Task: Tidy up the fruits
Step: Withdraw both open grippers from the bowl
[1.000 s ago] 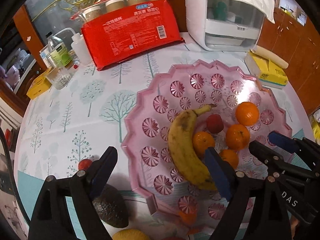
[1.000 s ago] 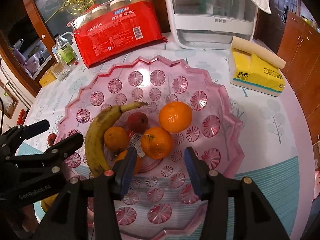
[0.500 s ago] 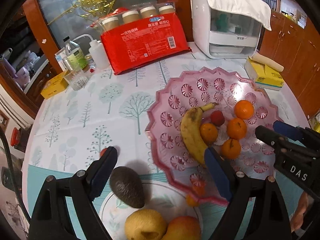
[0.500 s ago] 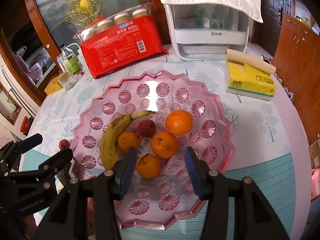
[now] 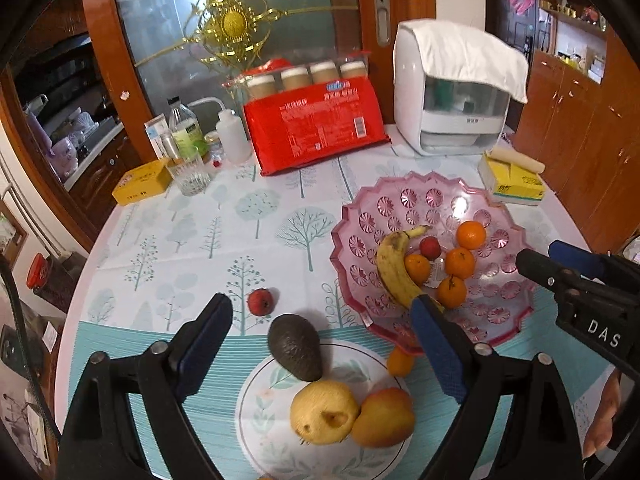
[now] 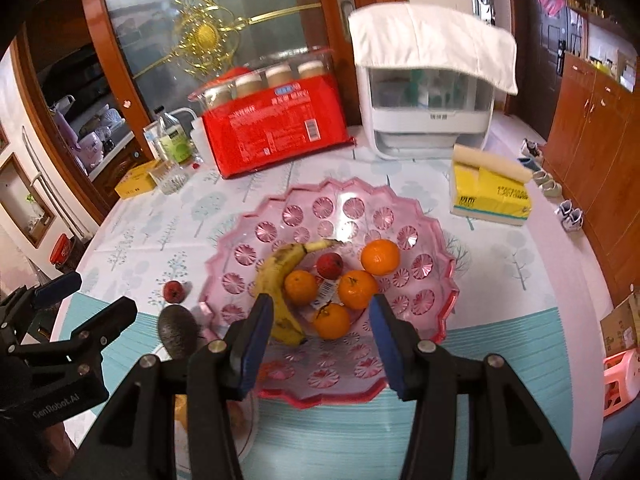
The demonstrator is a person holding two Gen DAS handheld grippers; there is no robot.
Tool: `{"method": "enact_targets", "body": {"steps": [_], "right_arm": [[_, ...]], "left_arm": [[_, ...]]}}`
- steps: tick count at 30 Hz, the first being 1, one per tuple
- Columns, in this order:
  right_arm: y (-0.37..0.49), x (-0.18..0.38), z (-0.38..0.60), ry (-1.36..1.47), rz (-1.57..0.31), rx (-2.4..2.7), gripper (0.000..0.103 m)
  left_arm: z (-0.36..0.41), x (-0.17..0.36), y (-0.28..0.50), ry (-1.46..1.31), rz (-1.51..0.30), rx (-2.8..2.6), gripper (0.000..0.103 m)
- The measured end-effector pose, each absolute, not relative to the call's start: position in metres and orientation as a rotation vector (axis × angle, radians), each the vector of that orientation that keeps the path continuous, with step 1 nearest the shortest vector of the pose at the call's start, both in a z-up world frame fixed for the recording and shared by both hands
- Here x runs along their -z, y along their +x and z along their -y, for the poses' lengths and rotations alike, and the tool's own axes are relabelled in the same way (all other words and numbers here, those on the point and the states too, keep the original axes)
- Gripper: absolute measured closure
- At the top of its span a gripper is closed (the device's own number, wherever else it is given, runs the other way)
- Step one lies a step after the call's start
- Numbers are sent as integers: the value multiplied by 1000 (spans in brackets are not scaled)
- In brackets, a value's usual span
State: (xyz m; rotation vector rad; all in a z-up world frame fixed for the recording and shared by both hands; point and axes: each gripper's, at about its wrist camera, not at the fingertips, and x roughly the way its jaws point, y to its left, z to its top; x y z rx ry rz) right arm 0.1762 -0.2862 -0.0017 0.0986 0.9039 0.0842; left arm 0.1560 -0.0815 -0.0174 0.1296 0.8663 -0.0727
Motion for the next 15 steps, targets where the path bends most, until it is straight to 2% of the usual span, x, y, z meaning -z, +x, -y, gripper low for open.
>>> {"method": "enact_targets", "body": {"steps": [15], "right_arm": [[117, -41, 231, 69, -841, -23, 53]], "left_arm": [[28, -24, 95, 162, -767, 123, 10]]}}
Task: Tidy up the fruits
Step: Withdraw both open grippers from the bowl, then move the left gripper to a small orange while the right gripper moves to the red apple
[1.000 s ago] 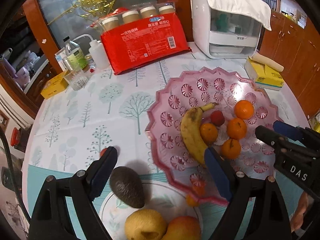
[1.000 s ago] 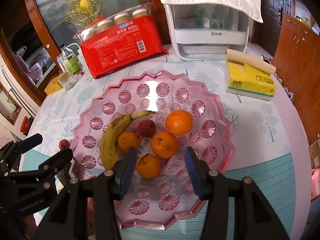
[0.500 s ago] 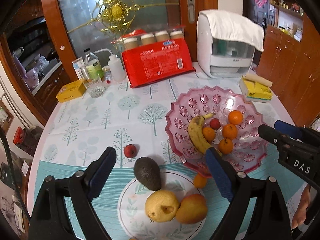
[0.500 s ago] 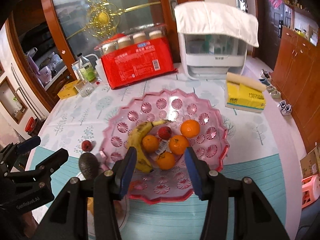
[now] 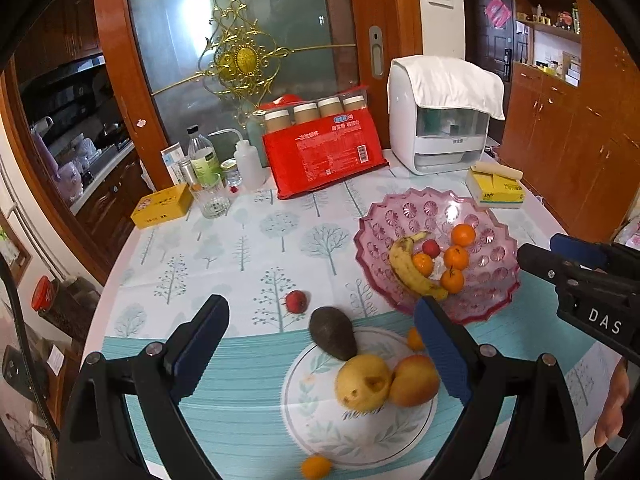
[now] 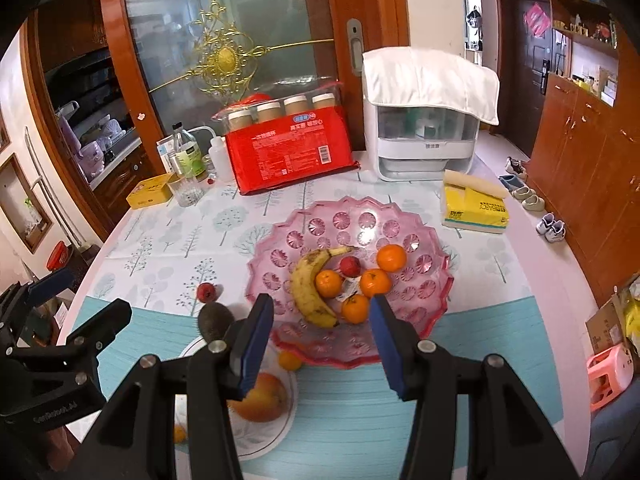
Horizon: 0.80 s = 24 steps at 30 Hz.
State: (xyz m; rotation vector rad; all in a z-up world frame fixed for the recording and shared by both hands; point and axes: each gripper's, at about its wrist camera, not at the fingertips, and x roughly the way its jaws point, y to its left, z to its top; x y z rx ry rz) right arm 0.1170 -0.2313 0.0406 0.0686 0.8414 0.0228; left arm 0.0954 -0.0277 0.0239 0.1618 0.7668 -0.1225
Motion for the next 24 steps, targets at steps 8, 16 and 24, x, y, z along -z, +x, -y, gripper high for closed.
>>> {"method": "enact_targets", "body": {"steps": [8, 16, 24], "right_arm": [[87, -42, 187, 42, -859, -14, 53], [62, -34, 151, 21, -885, -4, 53], [46, -16, 126, 13, -935, -10, 53]], "left_arm": [[-20, -23, 59, 168, -747, 124, 9], [-60, -6, 40, 160, -781, 138, 9], [-81, 17, 33, 162, -824, 155, 9]]}}
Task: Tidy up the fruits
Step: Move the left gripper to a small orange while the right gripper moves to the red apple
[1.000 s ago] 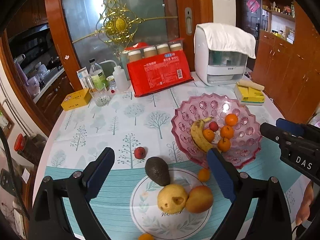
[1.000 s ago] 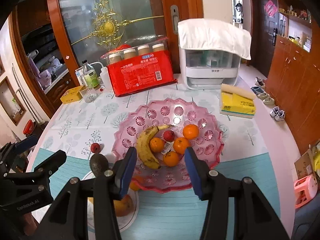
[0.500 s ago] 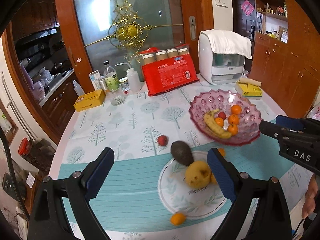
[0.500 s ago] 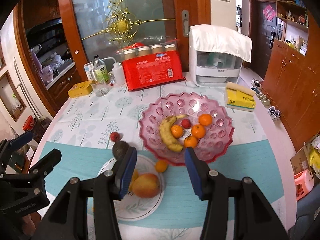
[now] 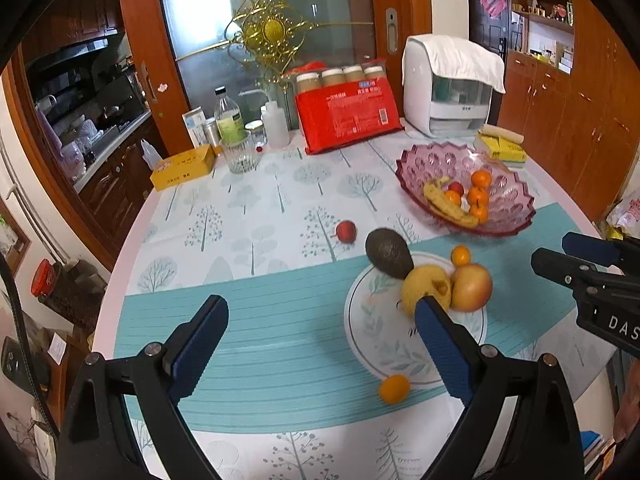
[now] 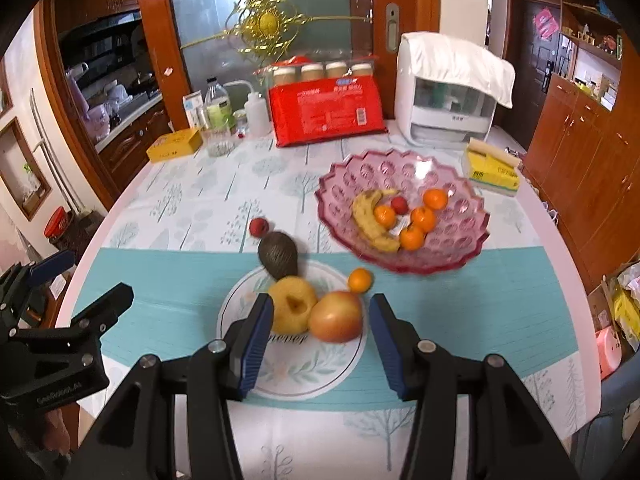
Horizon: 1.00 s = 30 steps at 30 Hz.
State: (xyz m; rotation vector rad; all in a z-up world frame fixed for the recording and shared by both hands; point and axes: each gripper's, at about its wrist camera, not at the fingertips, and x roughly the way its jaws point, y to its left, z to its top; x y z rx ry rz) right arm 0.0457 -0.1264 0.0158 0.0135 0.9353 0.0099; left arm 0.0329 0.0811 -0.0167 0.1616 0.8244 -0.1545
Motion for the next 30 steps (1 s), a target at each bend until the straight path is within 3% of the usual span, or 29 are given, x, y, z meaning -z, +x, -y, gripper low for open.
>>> {"method": "enact_targets", "body": {"steps": [20, 30], "right_arm": [[48, 76, 120, 137, -1168, -42, 53], [66, 95, 144, 160, -1188, -40, 53]], "left_arm": [[-119, 121, 36, 66, -1120, 127, 9], [-86, 152, 39, 52, -1194, 185, 9]]}}
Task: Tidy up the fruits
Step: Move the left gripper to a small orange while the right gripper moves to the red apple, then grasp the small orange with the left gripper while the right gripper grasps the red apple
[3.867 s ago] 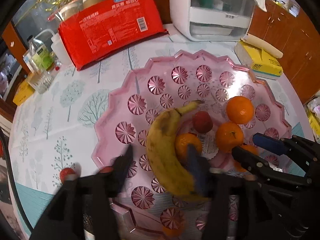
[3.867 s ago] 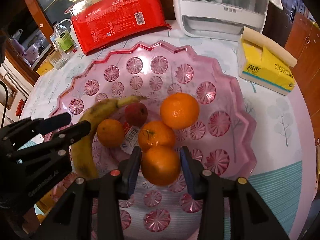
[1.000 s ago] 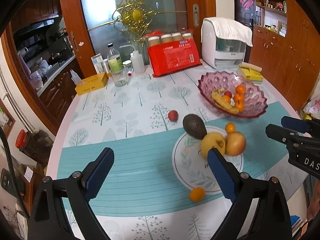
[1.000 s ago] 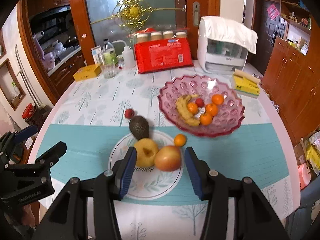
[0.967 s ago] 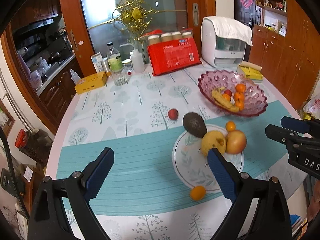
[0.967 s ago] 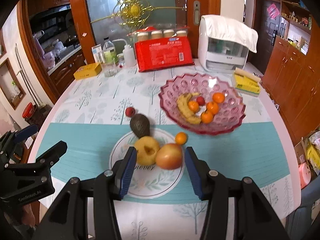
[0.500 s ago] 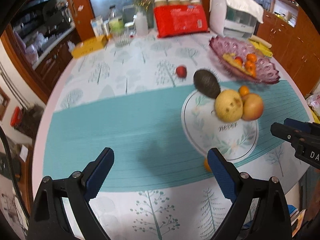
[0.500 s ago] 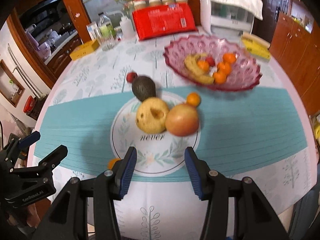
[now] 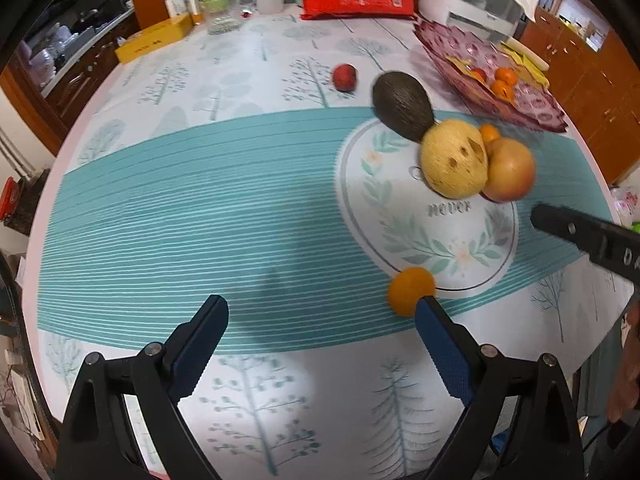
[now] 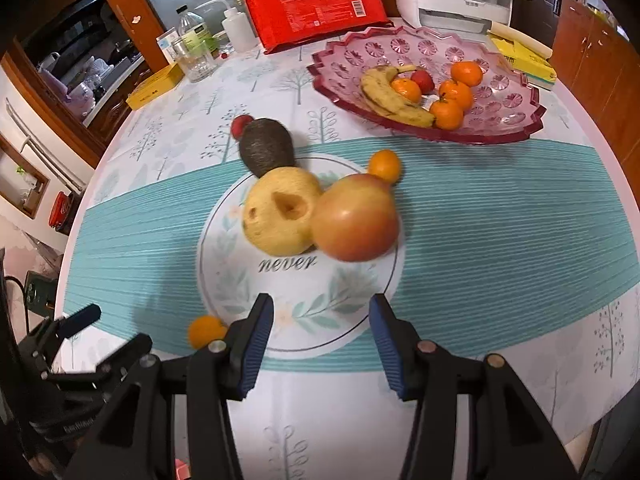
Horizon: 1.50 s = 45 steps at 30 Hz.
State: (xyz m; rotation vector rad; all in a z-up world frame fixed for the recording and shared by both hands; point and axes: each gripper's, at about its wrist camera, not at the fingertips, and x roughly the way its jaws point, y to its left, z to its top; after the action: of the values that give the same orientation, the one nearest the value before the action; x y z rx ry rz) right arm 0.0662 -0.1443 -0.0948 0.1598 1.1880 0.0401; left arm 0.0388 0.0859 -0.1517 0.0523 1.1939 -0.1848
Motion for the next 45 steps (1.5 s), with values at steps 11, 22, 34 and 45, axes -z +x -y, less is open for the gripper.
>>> {"method": "enact_targets", "body": {"steps": [11, 22, 34, 45], "right_arm": [[91, 102, 171, 174, -1180, -101, 53], [113, 113, 184, 200, -1201, -200, 53], [129, 114, 179, 116, -1182, -280, 49], [141, 124, 168, 18, -1180, -313, 39]], "left_arm": [[-43, 169, 41, 52, -1227, 242, 24], [-29, 186, 46, -12, -1298, 223, 53], [-27, 189, 53, -69, -1289, 154, 64], [-24, 192, 67, -106, -1281, 130, 64]]}}
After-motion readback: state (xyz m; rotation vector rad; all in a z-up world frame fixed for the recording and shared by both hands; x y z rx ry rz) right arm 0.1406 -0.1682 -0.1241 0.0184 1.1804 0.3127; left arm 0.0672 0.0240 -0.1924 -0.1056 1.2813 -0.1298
